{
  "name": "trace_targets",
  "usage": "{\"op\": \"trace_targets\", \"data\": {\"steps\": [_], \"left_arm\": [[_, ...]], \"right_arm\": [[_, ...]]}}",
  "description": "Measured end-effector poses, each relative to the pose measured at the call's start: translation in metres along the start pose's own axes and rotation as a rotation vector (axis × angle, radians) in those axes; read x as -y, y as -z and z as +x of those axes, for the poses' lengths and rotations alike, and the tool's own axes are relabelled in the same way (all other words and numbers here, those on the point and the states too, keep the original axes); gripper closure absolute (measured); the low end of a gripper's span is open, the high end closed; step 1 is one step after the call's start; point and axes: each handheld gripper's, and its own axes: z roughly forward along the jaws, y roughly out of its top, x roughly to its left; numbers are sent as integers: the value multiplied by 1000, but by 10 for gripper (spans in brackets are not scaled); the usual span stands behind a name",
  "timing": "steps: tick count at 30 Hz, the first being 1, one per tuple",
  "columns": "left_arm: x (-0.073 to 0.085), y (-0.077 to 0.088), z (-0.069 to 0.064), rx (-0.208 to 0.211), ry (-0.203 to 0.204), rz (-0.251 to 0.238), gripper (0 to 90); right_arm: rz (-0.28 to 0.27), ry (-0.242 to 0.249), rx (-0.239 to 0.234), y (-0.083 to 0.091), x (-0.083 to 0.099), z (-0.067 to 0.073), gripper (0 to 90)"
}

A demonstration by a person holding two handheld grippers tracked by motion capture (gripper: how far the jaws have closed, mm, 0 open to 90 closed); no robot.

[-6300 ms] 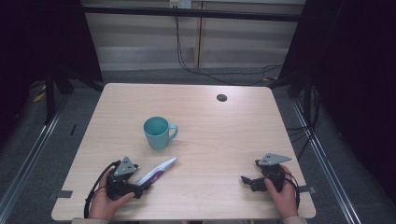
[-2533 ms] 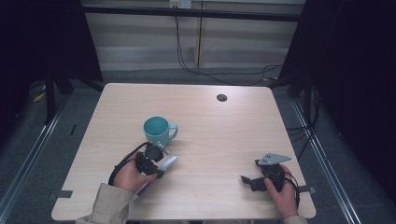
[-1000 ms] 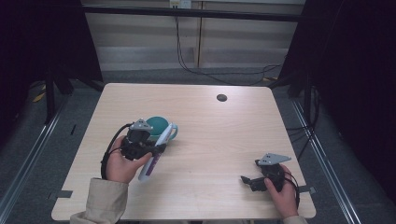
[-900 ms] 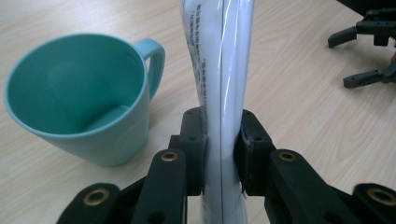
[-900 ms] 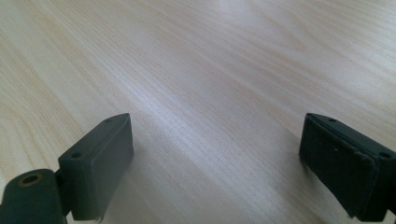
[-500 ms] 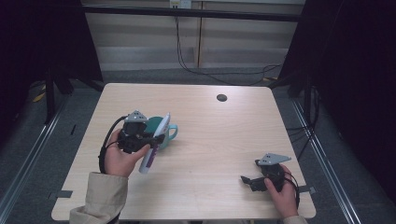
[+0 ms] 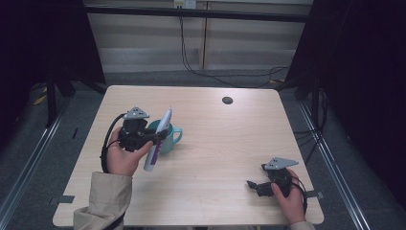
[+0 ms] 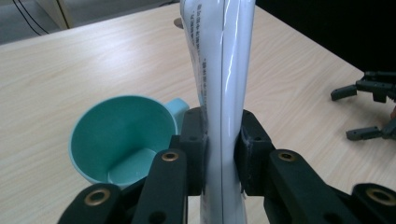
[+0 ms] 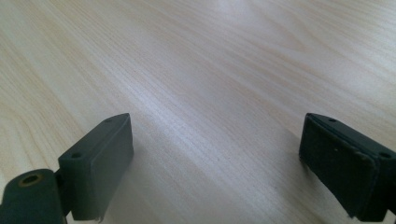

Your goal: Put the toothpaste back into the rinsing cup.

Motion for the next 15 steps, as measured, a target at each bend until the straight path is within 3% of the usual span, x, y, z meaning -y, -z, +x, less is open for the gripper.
{"op": "trace_targets", "data": {"steps": [15], "left_arm": [[-13, 1, 4, -18, 21, -59, 756]], "right_arm": [[0, 0, 0, 0, 0, 0, 94]]}}
